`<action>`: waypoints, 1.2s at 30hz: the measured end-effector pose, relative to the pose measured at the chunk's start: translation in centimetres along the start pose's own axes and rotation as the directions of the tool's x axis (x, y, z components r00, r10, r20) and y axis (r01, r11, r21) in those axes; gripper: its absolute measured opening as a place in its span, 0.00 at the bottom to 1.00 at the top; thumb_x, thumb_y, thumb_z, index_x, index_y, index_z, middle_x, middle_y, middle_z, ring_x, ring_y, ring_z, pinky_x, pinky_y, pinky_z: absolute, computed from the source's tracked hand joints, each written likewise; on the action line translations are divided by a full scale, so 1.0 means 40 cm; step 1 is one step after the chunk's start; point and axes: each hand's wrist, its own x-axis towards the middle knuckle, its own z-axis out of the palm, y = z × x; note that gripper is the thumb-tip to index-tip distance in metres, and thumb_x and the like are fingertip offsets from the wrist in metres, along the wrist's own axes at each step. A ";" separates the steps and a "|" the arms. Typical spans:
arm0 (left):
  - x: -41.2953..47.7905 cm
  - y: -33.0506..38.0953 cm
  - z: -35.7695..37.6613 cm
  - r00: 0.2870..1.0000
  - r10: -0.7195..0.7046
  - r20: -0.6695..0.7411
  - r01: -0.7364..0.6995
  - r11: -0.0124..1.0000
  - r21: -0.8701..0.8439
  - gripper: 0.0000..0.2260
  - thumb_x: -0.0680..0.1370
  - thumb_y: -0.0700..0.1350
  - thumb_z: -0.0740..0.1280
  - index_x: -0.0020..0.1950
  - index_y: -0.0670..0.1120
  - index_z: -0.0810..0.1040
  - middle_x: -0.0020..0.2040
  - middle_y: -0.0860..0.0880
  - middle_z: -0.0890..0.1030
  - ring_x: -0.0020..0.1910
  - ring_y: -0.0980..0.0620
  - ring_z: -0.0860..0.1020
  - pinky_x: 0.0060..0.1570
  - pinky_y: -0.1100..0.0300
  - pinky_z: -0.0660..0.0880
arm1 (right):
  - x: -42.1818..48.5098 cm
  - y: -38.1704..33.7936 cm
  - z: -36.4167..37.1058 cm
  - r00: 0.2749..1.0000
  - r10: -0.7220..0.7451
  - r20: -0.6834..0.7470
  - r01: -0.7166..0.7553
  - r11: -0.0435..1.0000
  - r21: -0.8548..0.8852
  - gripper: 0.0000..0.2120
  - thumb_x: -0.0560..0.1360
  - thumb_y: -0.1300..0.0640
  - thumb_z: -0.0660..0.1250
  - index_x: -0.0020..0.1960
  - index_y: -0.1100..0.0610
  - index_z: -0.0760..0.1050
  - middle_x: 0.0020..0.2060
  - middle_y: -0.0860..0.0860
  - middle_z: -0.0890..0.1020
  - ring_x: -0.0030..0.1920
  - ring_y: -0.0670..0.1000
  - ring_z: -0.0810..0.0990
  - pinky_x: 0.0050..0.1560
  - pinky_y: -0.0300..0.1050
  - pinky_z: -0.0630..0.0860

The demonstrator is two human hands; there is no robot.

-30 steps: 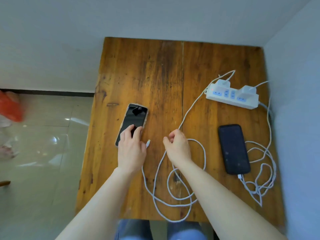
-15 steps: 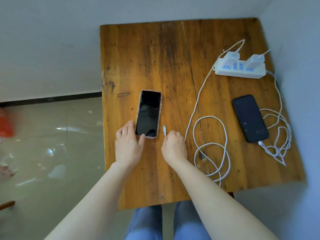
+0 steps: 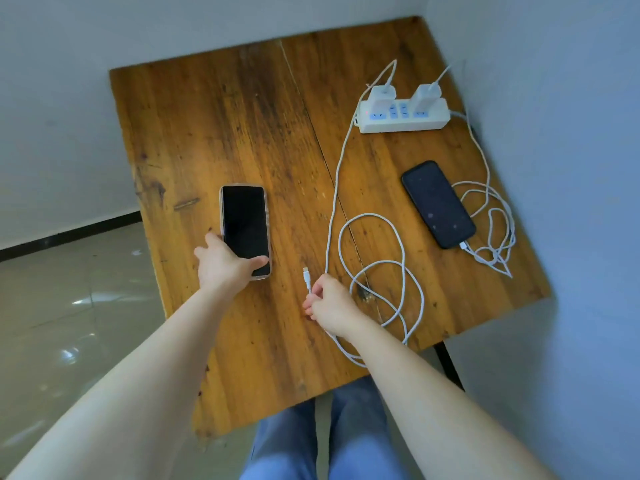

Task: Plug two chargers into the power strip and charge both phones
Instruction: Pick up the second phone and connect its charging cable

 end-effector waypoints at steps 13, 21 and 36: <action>-0.189 0.057 -0.116 0.891 -0.164 0.423 0.404 0.713 -0.573 0.11 0.73 0.39 0.73 0.53 0.41 0.75 0.54 0.42 0.80 0.42 0.48 0.83 0.27 0.62 0.78 | -0.218 -0.073 -0.193 0.964 -0.233 -0.128 0.245 0.966 0.082 0.14 0.79 0.57 0.59 0.39 0.59 0.79 0.24 0.43 0.76 0.24 0.41 0.69 0.29 0.37 0.64; -0.351 0.086 -0.116 0.832 -0.151 0.533 0.551 0.321 -0.770 0.23 0.70 0.39 0.75 0.63 0.39 0.73 0.44 0.39 0.84 0.35 0.50 0.83 0.23 0.64 0.76 | -0.335 -0.090 -0.233 0.943 -0.302 -0.141 0.323 0.931 0.168 0.15 0.77 0.52 0.65 0.40 0.60 0.83 0.27 0.47 0.78 0.30 0.44 0.73 0.34 0.40 0.69; -0.429 0.150 -0.148 0.869 -0.104 0.484 0.493 0.112 -0.863 0.25 0.70 0.37 0.74 0.64 0.40 0.71 0.51 0.36 0.83 0.45 0.45 0.84 0.24 0.63 0.78 | -0.347 -0.140 -0.247 0.826 -0.500 -0.259 0.494 0.864 -0.093 0.10 0.77 0.52 0.65 0.45 0.57 0.81 0.28 0.44 0.76 0.30 0.44 0.75 0.28 0.34 0.67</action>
